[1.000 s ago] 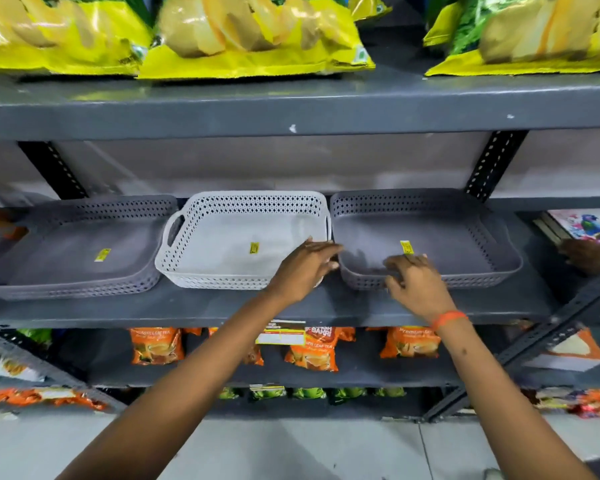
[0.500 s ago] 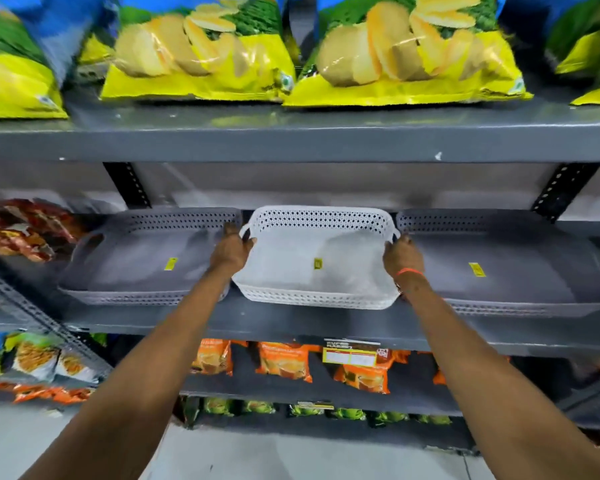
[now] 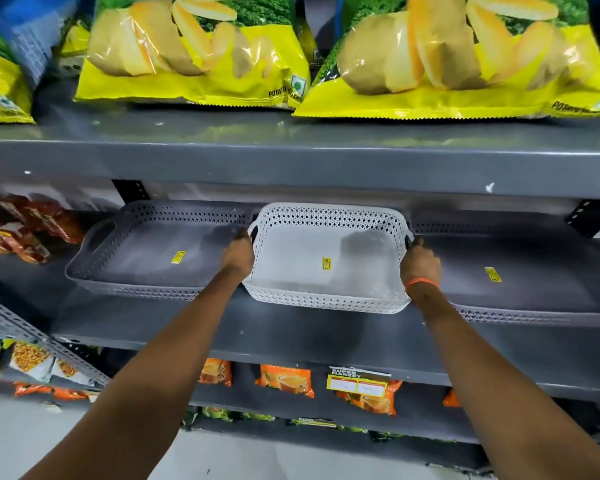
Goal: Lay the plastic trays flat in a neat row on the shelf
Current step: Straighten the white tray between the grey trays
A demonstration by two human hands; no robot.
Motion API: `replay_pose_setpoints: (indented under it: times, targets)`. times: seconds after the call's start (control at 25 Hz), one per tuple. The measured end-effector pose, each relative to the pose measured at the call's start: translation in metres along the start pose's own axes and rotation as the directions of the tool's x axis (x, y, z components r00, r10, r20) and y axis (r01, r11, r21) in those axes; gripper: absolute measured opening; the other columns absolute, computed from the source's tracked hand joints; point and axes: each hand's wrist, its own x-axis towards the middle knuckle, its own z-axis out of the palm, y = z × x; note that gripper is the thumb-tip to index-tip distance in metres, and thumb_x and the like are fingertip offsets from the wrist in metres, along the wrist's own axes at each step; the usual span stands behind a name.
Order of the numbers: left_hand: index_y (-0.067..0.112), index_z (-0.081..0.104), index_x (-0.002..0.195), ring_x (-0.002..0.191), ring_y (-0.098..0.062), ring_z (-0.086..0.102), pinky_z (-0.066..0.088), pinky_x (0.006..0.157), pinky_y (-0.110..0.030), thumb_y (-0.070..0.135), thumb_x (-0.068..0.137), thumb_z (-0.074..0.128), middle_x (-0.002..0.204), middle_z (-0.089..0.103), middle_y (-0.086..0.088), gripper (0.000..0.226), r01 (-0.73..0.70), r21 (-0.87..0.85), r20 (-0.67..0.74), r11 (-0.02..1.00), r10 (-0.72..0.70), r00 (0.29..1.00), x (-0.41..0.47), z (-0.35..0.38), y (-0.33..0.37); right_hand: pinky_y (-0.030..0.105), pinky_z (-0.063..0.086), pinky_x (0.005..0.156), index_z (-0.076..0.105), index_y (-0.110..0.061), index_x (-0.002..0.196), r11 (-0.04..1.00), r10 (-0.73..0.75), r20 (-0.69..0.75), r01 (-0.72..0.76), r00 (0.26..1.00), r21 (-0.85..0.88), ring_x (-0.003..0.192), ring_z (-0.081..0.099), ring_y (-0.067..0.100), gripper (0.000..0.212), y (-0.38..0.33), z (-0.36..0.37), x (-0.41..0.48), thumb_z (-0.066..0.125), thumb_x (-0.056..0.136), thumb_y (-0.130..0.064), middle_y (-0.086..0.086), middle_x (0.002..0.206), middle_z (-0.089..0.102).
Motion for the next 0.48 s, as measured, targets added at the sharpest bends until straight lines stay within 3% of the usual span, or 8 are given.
replay_pose_setpoints:
  times: [0.48]
  targets:
    - [-0.014,0.033,0.129,0.107,-0.051,0.057,0.047,0.088,-0.055,-0.013,0.091,0.034,0.114,0.059,-0.039,0.037,0.005,-0.116,-0.041,0.993,-0.010,0.999,-0.043,-0.001,-0.012,0.051,0.047,0.088,0.042,0.008,0.116,0.999,-0.003,-0.028,0.005,1.000,0.049,0.105,0.056,0.051,0.028,0.007,-0.009,-0.042,0.038,0.089,0.008,0.034,0.117,0.058]
